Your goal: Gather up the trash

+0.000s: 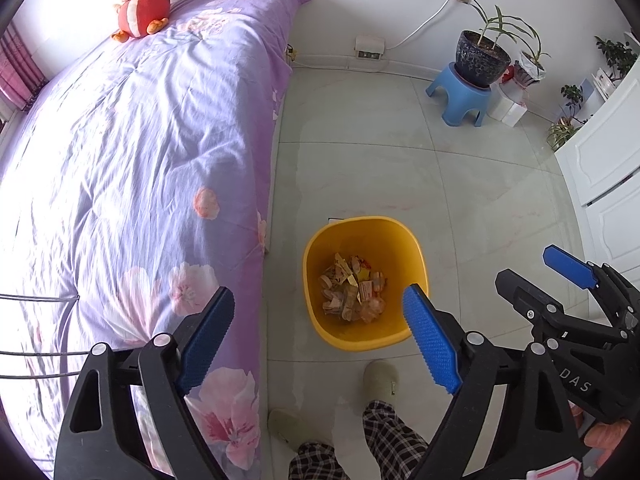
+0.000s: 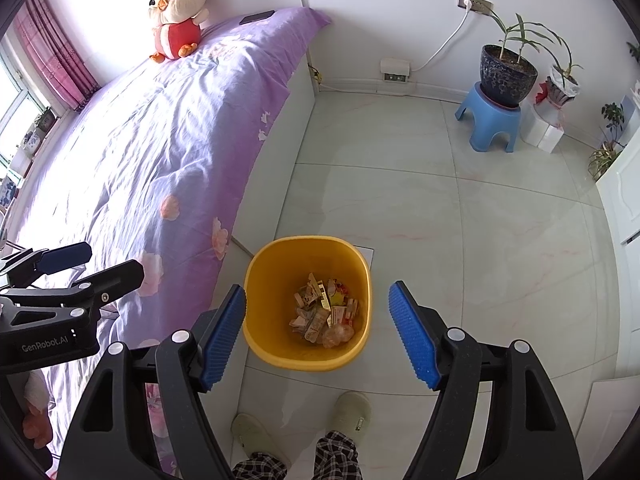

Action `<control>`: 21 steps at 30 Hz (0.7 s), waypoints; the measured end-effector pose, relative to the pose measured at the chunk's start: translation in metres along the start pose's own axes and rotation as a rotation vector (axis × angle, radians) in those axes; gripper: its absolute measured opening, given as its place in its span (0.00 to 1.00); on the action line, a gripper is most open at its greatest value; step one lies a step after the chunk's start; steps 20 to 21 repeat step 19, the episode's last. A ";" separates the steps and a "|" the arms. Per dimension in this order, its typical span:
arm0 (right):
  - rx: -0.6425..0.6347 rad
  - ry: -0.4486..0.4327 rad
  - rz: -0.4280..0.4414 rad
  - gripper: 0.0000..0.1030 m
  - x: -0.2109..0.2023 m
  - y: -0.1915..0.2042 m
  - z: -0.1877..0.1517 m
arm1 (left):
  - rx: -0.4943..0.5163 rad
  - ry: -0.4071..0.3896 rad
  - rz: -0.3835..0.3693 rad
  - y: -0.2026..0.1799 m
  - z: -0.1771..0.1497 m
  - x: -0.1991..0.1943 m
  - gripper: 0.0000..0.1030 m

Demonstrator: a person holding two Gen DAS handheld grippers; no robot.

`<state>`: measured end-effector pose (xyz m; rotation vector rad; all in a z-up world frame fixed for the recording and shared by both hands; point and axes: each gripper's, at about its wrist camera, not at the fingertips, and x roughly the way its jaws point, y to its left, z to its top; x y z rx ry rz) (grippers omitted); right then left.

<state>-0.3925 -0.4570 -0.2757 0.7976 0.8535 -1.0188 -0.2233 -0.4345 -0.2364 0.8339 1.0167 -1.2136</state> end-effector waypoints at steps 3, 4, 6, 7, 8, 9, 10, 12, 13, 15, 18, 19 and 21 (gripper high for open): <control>0.003 0.000 0.000 0.72 -0.001 -0.003 0.000 | 0.010 -0.004 0.004 -0.002 0.001 0.000 0.78; 0.003 0.000 0.000 0.73 -0.001 -0.003 0.000 | 0.011 -0.005 0.003 -0.002 0.001 0.000 0.78; 0.001 -0.001 0.000 0.73 -0.001 -0.003 0.001 | 0.012 -0.006 0.003 -0.002 0.000 0.000 0.78; 0.001 -0.001 -0.001 0.73 -0.001 -0.003 0.000 | 0.012 -0.005 0.000 -0.002 0.000 0.000 0.78; 0.001 -0.001 -0.001 0.73 -0.001 -0.003 0.000 | 0.012 -0.006 0.000 -0.002 0.000 0.000 0.78; 0.001 -0.001 -0.001 0.73 -0.001 -0.003 0.000 | 0.013 -0.006 0.000 -0.003 0.000 -0.001 0.78; 0.001 -0.002 -0.002 0.73 -0.001 -0.003 0.000 | 0.012 -0.003 -0.002 -0.003 0.001 -0.001 0.82; -0.001 -0.004 -0.006 0.75 -0.003 -0.004 0.000 | 0.005 -0.005 0.011 -0.003 0.001 -0.003 0.92; -0.002 -0.007 -0.011 0.80 -0.004 -0.004 0.001 | -0.004 -0.012 0.014 -0.001 0.001 -0.005 0.95; -0.006 -0.017 -0.025 0.86 -0.008 -0.004 0.002 | -0.019 -0.011 0.021 0.001 0.001 -0.008 0.95; -0.019 -0.012 -0.034 0.91 -0.017 -0.004 0.004 | -0.030 -0.024 0.033 0.005 0.002 -0.020 0.95; -0.023 -0.014 -0.035 0.91 -0.021 -0.003 0.005 | -0.036 -0.027 0.036 0.008 0.002 -0.026 0.95; -0.023 -0.014 -0.035 0.91 -0.021 -0.003 0.005 | -0.036 -0.027 0.036 0.008 0.002 -0.026 0.95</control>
